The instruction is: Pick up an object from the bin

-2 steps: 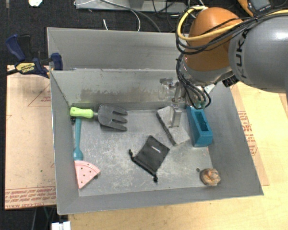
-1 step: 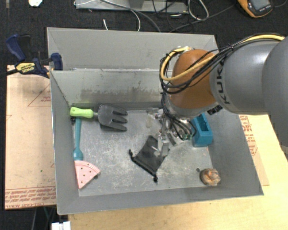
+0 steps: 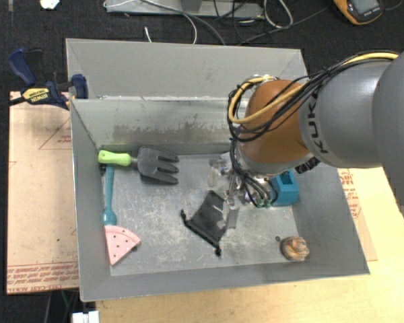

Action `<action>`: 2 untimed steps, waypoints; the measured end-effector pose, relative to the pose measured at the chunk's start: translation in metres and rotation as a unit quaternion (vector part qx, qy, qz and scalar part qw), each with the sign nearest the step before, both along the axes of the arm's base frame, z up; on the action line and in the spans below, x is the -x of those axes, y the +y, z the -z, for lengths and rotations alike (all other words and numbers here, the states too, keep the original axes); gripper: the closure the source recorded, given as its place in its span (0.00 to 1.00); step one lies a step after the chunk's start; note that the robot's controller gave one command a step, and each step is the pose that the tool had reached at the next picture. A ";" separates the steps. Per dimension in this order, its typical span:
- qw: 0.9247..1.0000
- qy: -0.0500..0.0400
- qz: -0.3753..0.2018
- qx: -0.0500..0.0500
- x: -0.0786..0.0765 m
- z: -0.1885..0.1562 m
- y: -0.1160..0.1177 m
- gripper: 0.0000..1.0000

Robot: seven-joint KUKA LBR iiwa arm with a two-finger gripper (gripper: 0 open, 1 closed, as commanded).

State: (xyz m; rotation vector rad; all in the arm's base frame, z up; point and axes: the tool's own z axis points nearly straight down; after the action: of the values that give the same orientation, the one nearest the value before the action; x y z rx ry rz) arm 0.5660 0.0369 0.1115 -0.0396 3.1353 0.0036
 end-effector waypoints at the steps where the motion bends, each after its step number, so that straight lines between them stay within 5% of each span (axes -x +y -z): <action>1: 0.995 0.004 -0.098 0.000 0.048 0.011 0.036 0.00; 2: 0.998 -0.002 0.055 -0.001 0.043 0.041 0.005 0.00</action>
Offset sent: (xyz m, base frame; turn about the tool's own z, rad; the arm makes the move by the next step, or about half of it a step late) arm -0.0430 0.0037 -0.0415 0.1097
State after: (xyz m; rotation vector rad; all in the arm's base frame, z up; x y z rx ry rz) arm 0.5228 0.0418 0.0701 0.1341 3.1293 0.0052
